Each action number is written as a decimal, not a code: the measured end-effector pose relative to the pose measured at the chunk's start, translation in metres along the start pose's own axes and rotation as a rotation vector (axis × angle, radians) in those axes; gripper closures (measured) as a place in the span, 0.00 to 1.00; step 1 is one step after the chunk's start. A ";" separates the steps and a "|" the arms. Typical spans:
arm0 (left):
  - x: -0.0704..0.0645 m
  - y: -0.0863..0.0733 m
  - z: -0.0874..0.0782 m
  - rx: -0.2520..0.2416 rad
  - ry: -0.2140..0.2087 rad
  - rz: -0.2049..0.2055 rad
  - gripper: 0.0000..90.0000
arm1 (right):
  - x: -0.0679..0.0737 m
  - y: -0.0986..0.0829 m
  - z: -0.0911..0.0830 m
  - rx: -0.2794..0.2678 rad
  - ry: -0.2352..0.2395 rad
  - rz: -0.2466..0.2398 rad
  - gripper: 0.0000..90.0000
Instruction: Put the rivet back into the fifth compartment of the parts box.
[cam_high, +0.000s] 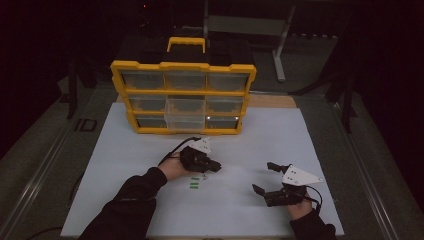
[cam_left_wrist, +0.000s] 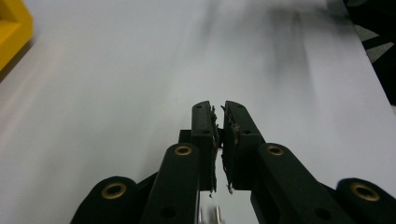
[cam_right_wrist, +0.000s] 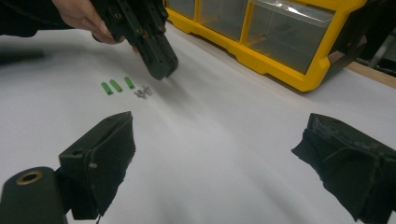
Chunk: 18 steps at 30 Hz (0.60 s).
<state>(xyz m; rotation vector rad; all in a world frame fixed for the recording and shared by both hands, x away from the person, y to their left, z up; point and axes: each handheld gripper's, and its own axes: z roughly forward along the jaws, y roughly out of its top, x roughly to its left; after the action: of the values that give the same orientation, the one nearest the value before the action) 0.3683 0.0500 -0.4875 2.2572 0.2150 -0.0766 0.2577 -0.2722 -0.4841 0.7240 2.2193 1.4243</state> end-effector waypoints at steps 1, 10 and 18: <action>-0.001 -0.001 -0.003 -0.001 0.001 0.001 0.92 | 0.000 0.000 0.000 0.000 -0.001 -0.001 0.10; -0.005 -0.006 -0.038 -0.015 0.030 0.005 0.92 | 0.000 0.000 0.000 0.000 0.000 0.001 0.10; -0.007 -0.003 -0.072 -0.043 0.052 0.015 0.92 | 0.000 0.000 0.001 -0.004 0.000 0.002 0.10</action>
<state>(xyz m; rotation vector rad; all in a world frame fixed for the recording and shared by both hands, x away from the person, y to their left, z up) 0.3593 0.1060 -0.4429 2.2198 0.2255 -0.0057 0.2580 -0.2716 -0.4839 0.7247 2.2157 1.4289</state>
